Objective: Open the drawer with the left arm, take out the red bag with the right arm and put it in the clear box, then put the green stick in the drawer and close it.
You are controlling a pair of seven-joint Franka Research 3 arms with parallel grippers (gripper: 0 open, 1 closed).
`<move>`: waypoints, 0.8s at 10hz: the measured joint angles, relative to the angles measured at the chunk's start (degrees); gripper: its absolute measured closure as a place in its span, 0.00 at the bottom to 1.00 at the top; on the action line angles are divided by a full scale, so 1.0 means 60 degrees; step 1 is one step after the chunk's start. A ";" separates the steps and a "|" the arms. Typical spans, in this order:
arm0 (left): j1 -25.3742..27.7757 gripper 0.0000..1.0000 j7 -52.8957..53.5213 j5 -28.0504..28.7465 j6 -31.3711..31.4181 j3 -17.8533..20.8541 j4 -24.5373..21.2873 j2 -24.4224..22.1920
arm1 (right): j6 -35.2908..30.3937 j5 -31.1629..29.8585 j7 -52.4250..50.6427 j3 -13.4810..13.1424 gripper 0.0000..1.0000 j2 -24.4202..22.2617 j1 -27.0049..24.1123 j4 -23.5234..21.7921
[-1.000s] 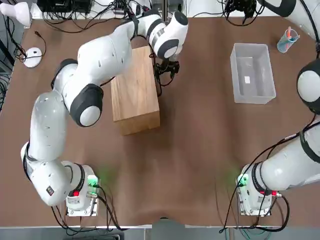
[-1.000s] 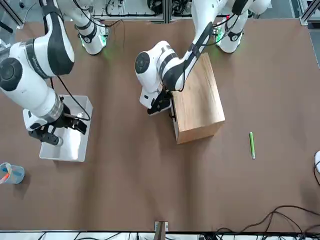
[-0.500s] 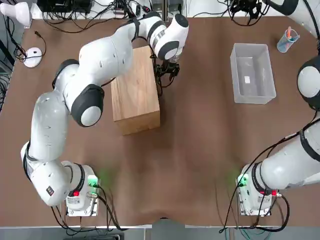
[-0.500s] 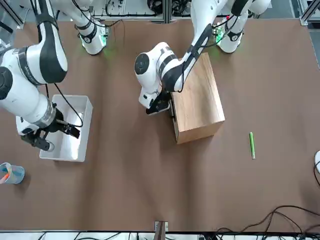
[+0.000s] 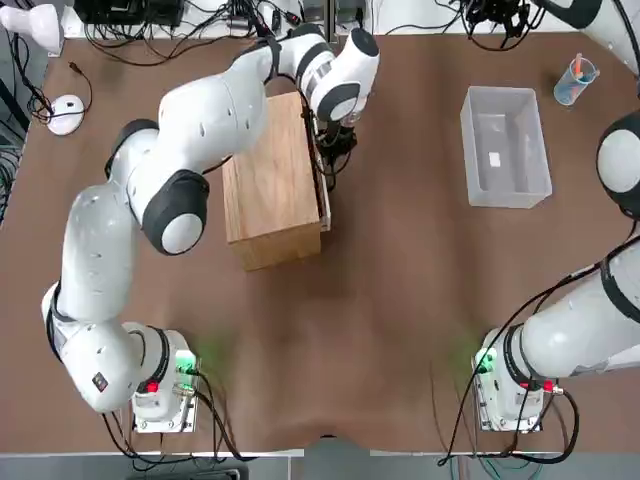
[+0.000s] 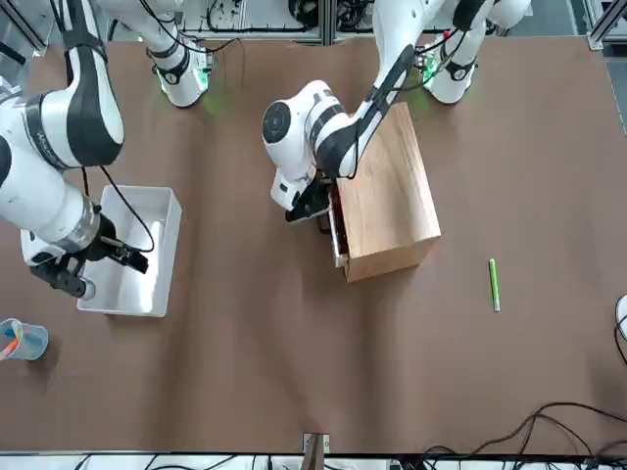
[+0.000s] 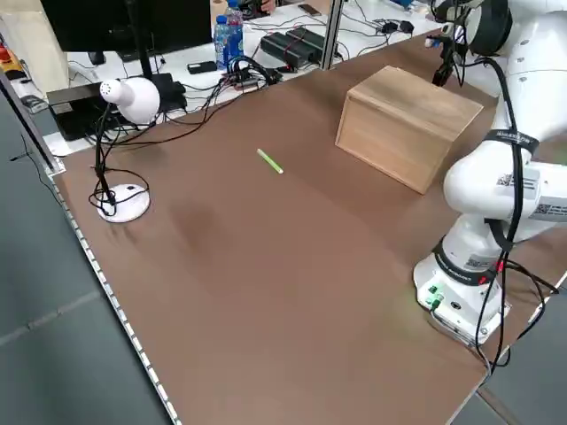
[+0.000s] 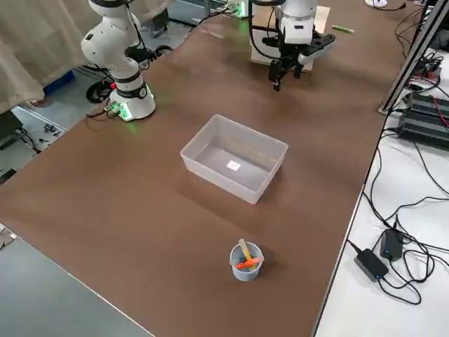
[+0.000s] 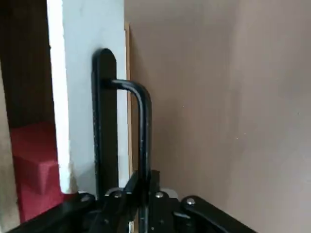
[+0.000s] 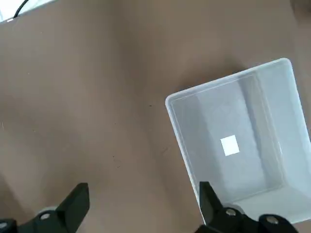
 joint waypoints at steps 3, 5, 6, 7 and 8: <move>-0.0019 0.89 -0.0024 0.0021 0.0818 -0.0151 -0.0007 0.0010 | 0.0001 0.0000 -0.0001 0.0000 0.00 0.0000 -0.0075 0.0008; -0.0025 0.90 -0.0072 0.0021 0.1463 -0.0264 -0.0016 0.0020 | 0.0002 0.0000 -0.0001 -0.0001 0.00 0.0000 -0.0118 0.0010; -0.0032 0.90 -0.0103 0.0013 0.1711 -0.0293 -0.0026 0.0025 | 0.0002 0.0000 -0.0001 -0.0002 0.00 0.0000 -0.0162 0.0012; -0.0033 0.90 -0.0128 -0.0090 0.2106 -0.0335 -0.0028 0.0031 | 0.0002 0.0000 -0.0002 -0.0004 0.00 0.0000 -0.0208 0.0016; -0.0033 0.90 -0.0129 -0.0247 0.2501 -0.0347 -0.0029 0.0050 | 0.0005 0.0000 -0.0003 -0.0004 0.00 0.0000 -0.0250 0.0031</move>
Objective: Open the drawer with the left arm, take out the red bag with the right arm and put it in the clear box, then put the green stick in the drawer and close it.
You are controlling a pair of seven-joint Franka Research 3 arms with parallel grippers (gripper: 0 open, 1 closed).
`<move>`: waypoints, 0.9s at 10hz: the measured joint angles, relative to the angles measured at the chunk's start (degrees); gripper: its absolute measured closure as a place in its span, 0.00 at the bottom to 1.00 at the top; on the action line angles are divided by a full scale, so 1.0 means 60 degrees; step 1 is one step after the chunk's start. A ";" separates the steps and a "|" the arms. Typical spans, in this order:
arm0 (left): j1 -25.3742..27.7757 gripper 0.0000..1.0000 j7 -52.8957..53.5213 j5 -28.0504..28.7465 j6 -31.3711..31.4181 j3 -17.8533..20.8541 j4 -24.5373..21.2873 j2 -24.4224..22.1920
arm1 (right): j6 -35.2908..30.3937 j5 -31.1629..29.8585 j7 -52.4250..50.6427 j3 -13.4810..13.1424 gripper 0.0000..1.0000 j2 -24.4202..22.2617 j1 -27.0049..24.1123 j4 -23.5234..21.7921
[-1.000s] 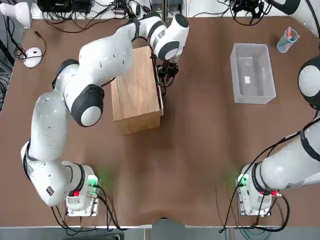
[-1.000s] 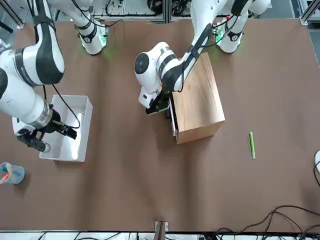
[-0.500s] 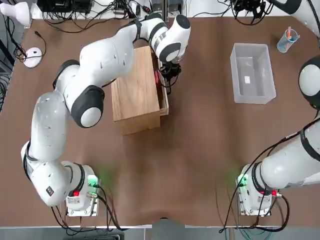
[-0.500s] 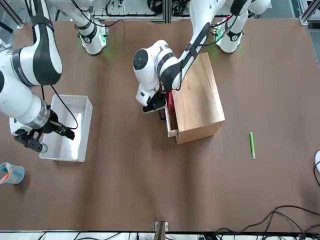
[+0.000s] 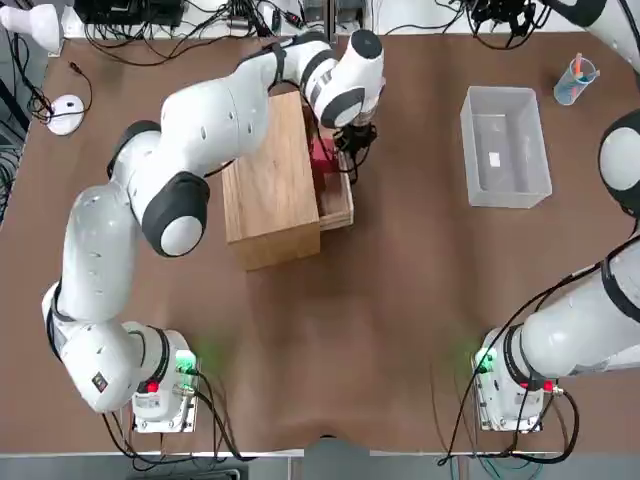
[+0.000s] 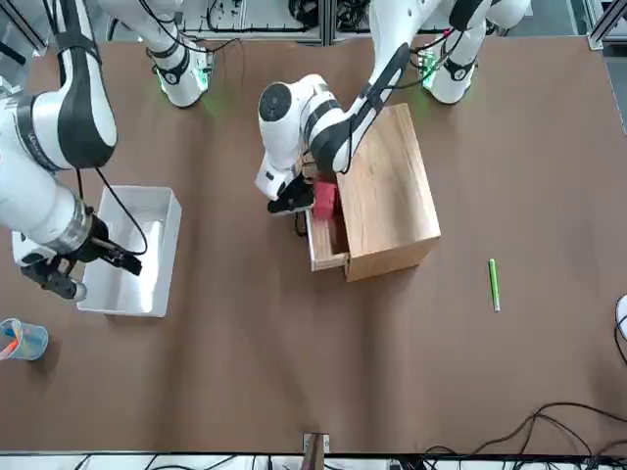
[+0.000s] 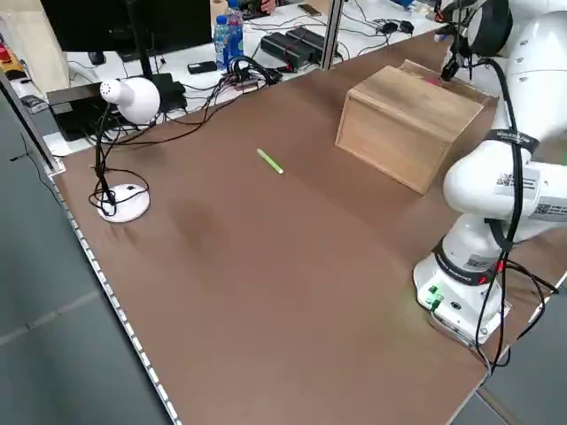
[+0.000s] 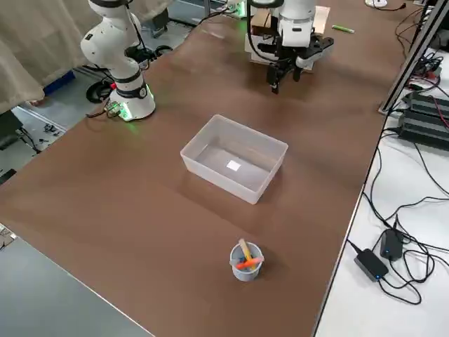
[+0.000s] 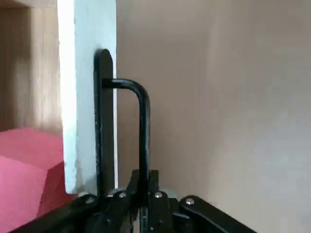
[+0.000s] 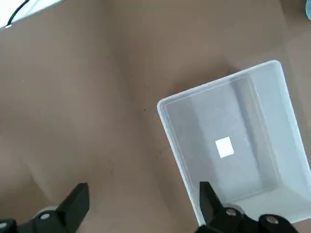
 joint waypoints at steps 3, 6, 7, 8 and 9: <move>0.0004 0.90 0.0012 -0.0183 0.0567 -0.0042 -0.0023 0.0038 | 0.0016 -0.0002 -0.0021 -0.0017 0.00 0.0000 -0.0205 0.0054; 0.0012 0.90 0.0065 -0.0374 0.1211 -0.0063 -0.0077 0.0079 | 0.0043 -0.0007 -0.0316 -0.0027 0.00 0.0000 -0.0422 0.0190; 0.0015 0.90 0.0064 -0.0380 0.1264 -0.0064 -0.0080 0.0083 | 0.0043 -0.0017 -0.0332 -0.0026 0.00 0.0000 -0.0421 0.0200; 0.0015 0.89 0.0052 -0.0392 0.1307 -0.0064 -0.0085 0.0087 | 0.0043 -0.0023 -0.0337 -0.0034 0.00 0.0000 -0.0430 0.0206; 0.0012 0.77 0.0005 -0.0526 0.1764 -0.0125 -0.0075 0.0121 | 0.0049 -0.0024 -0.0345 -0.0054 0.00 0.0001 -0.0455 0.0235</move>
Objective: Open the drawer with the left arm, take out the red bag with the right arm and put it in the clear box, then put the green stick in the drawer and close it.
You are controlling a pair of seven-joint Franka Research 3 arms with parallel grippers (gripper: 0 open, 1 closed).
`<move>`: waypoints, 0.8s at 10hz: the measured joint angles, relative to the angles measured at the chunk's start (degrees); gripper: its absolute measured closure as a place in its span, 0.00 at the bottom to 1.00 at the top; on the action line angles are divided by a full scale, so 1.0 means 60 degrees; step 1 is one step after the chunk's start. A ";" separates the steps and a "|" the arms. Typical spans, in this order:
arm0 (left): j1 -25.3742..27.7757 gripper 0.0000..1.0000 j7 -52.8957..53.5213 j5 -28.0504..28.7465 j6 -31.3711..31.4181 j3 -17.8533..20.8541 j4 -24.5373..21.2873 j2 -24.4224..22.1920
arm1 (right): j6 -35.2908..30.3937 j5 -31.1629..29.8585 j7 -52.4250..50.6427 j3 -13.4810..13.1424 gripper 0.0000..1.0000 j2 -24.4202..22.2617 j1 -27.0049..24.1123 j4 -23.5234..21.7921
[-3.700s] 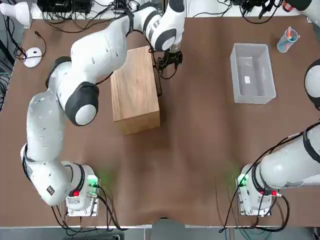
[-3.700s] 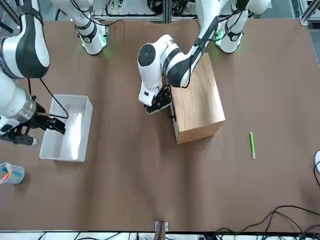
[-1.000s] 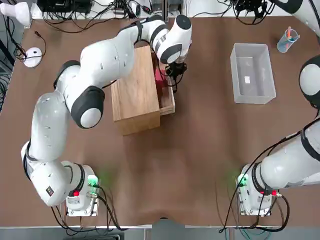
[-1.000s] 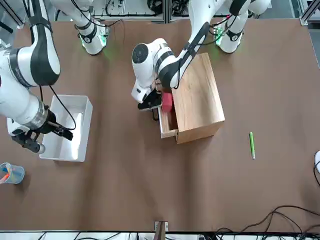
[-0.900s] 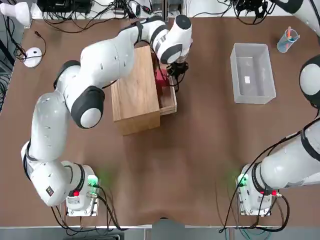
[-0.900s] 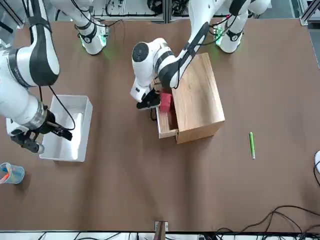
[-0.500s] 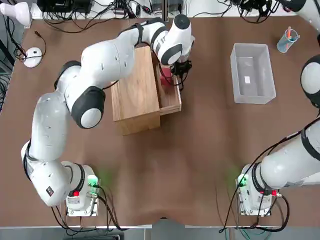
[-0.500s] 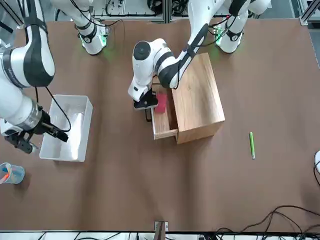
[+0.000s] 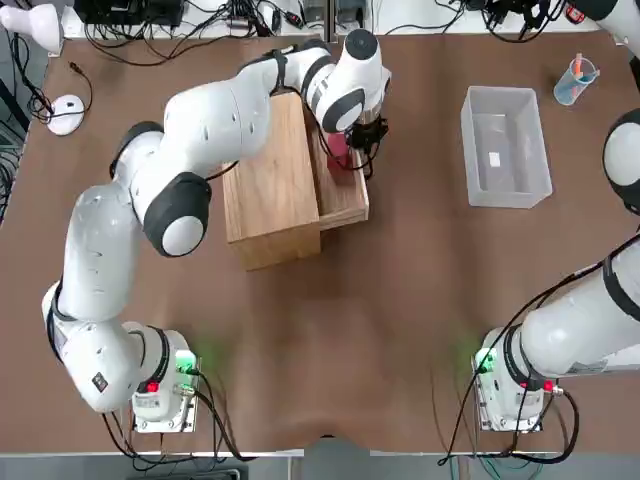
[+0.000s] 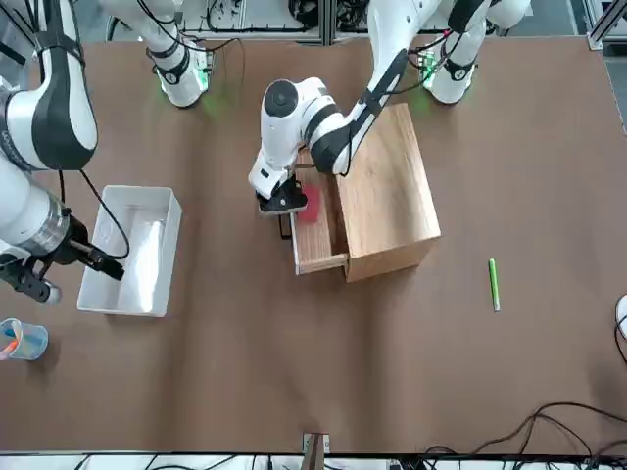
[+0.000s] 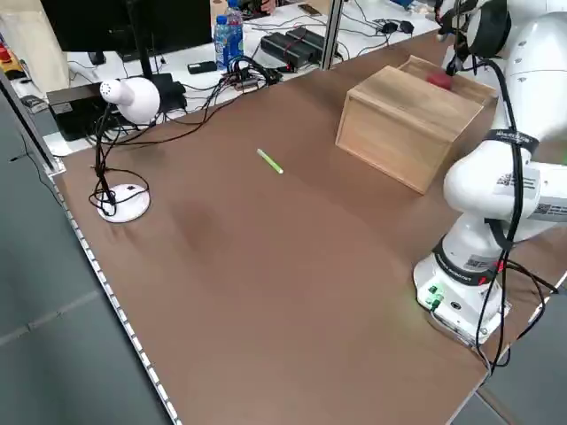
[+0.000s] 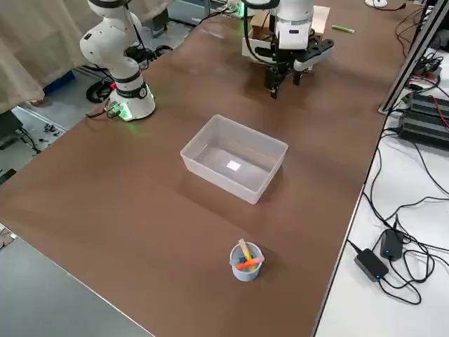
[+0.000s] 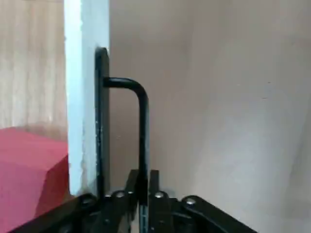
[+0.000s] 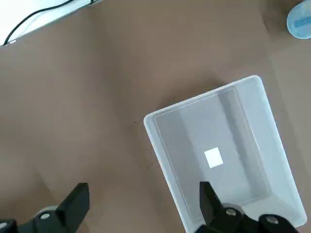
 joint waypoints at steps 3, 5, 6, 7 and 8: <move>-0.0063 0.34 -0.0086 -0.0102 0.0414 -0.0172 0.0114 0.0014 | 0.0005 -0.0002 -0.0032 0.0026 0.00 -0.0001 -0.0016 0.0254; -0.0059 0.16 -0.0174 -0.0121 0.0412 -0.0172 0.0237 -0.0007 | 0.0117 0.0033 -0.0020 0.0076 0.00 -0.0001 -0.0004 0.0305; -0.0045 0.07 -0.0208 -0.0121 0.0221 -0.0171 0.0295 -0.0122 | 0.0157 0.0120 0.0091 0.0104 0.00 -0.0001 0.0046 0.0305; -0.0018 0.00 -0.0222 -0.0120 -0.0364 -0.0144 0.0294 -0.0319 | 0.0164 0.0368 0.0600 0.0129 0.00 0.0000 0.0150 0.0305; 0.0050 0.00 -0.0218 -0.0102 -0.1192 -0.0077 0.0281 -0.0582 | 0.0161 0.0600 0.1471 0.0154 0.00 0.0001 0.0320 0.0304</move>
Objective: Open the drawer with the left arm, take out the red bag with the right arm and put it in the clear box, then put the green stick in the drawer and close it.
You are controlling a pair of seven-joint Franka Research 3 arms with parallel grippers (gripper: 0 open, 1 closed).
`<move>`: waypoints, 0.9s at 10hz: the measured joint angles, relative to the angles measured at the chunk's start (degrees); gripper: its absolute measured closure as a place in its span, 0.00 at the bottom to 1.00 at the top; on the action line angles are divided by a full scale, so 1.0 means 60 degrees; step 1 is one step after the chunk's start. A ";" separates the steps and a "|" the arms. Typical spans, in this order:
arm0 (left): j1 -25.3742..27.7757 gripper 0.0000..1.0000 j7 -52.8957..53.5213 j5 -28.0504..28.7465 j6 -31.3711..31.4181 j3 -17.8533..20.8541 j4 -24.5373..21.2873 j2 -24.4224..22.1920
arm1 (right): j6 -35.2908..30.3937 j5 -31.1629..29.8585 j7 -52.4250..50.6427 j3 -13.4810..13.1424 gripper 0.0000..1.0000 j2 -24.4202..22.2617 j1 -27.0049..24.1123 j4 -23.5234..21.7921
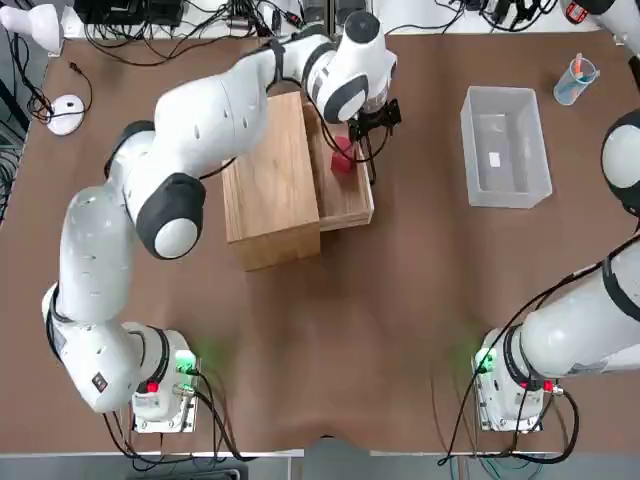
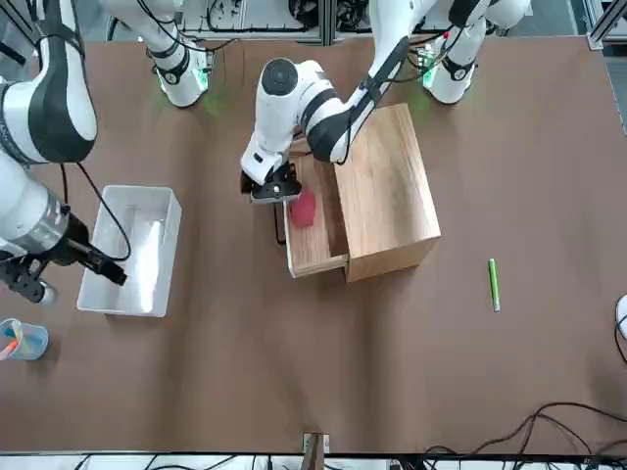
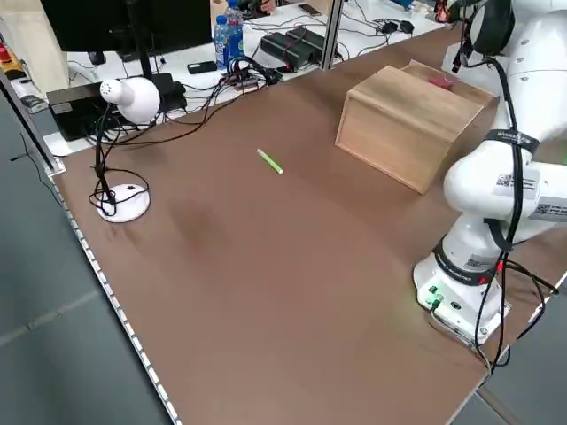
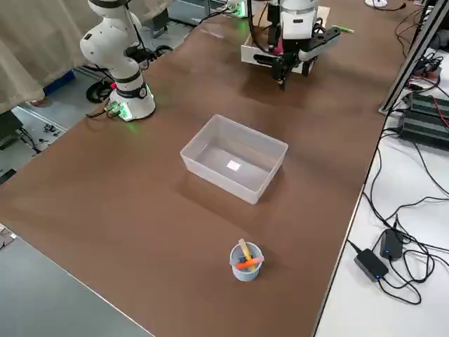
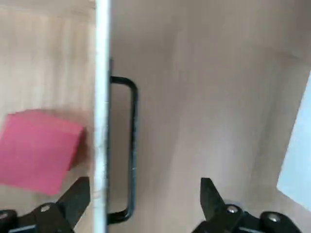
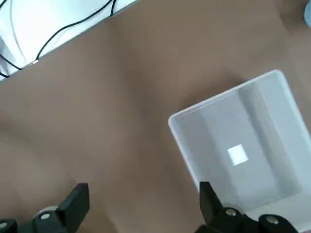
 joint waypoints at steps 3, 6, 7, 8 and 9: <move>0.1147 0.00 0.0638 0.0241 -0.1623 0.0080 -0.0611 -0.1292 | -0.0012 0.0239 0.3699 0.0066 0.00 0.0042 0.1357 -0.0056; 0.2432 0.00 0.2604 0.0254 -0.1803 0.0094 -0.2356 -0.2716 | 0.0040 0.0233 0.5302 0.0077 0.00 0.0190 0.2832 -0.0138; 0.2916 0.00 0.3386 0.0254 -0.1793 0.0100 -0.2841 -0.3054 | 0.0102 0.0224 0.5540 0.0075 0.00 0.0343 0.3230 -0.0172; 0.3480 0.00 0.4219 0.0245 -0.1784 0.0104 -0.3205 -0.3365 | 0.0159 0.0222 0.6219 0.0070 0.00 0.0473 0.3491 -0.0203; 0.4103 0.00 0.5100 0.0155 -0.1773 0.0105 -0.3497 -0.3633 | 0.0181 0.0221 0.7220 0.0068 0.00 0.0580 0.3707 -0.0255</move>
